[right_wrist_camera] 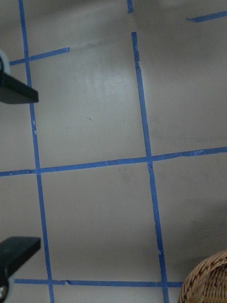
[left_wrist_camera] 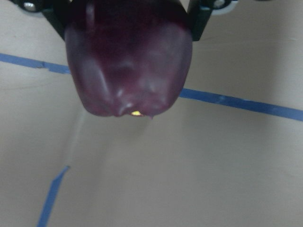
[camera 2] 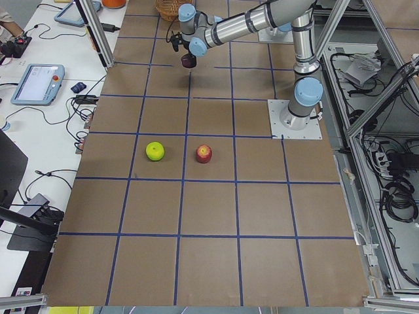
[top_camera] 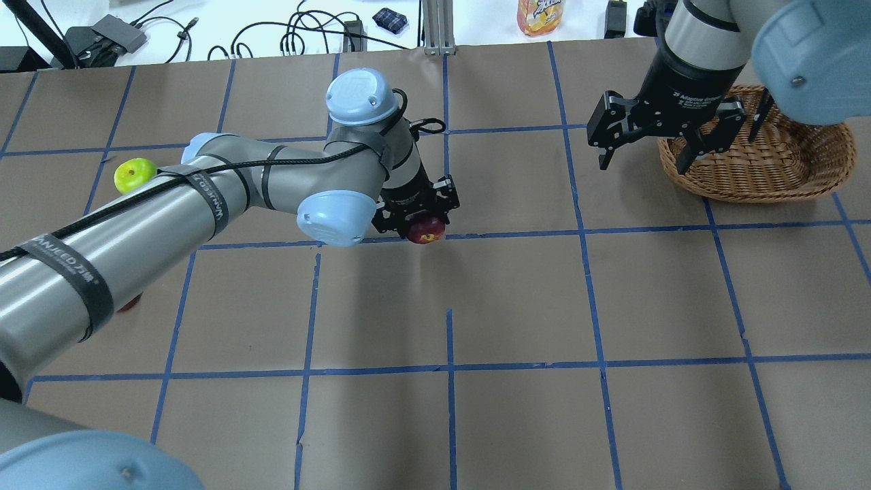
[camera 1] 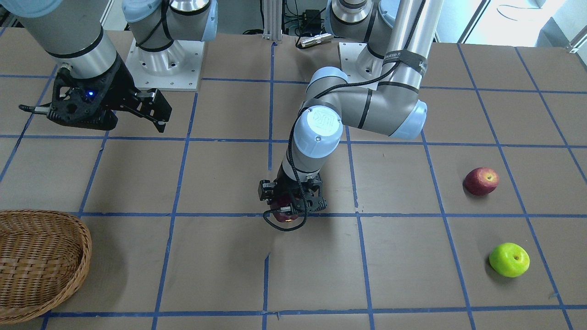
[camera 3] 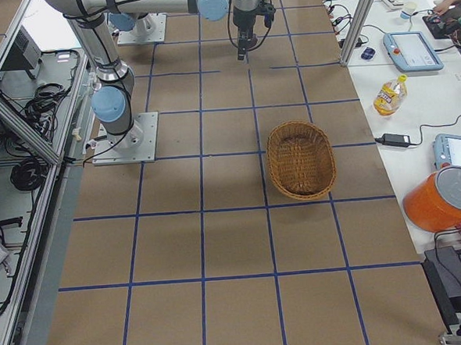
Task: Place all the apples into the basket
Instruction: 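Carry the dark red apple to center and release while right arm approaches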
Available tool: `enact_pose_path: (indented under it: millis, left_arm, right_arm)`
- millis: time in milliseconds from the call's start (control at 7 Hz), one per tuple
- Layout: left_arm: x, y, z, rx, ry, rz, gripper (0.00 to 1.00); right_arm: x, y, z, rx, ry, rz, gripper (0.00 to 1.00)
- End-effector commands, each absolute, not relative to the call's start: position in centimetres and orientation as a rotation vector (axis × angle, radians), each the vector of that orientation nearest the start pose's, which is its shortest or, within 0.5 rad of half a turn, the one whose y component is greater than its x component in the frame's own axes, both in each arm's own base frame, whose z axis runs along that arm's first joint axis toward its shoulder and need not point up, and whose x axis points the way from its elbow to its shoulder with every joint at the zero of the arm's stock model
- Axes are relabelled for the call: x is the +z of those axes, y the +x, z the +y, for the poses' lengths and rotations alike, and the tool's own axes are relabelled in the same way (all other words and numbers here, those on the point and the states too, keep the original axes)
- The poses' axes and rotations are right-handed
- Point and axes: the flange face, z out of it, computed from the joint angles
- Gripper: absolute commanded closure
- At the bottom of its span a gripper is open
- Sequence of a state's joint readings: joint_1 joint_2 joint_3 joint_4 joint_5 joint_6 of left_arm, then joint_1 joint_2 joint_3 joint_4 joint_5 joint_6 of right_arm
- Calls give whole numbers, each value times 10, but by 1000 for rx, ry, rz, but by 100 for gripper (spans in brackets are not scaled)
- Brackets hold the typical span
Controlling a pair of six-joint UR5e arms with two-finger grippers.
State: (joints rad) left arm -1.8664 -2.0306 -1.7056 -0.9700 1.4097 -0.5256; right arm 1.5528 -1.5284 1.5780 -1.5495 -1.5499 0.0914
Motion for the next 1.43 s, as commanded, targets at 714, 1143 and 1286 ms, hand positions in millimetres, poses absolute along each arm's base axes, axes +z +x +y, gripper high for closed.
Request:
enact_pose_path:
  millis: [714,1143,1286]
  left_arm:
    - [304,-283,-586,154,-387,3251,0]
    - [356,-142,-595,238,-146,3274,0]
    - [353,-102,-591,309,-66,3208,0]
  right_arm:
    - [410,135,-525,73,152,3143,0]
    - [361,215,-541,37,-66,3122,0]
    - [338,247,-548,2,-134,3079,0]
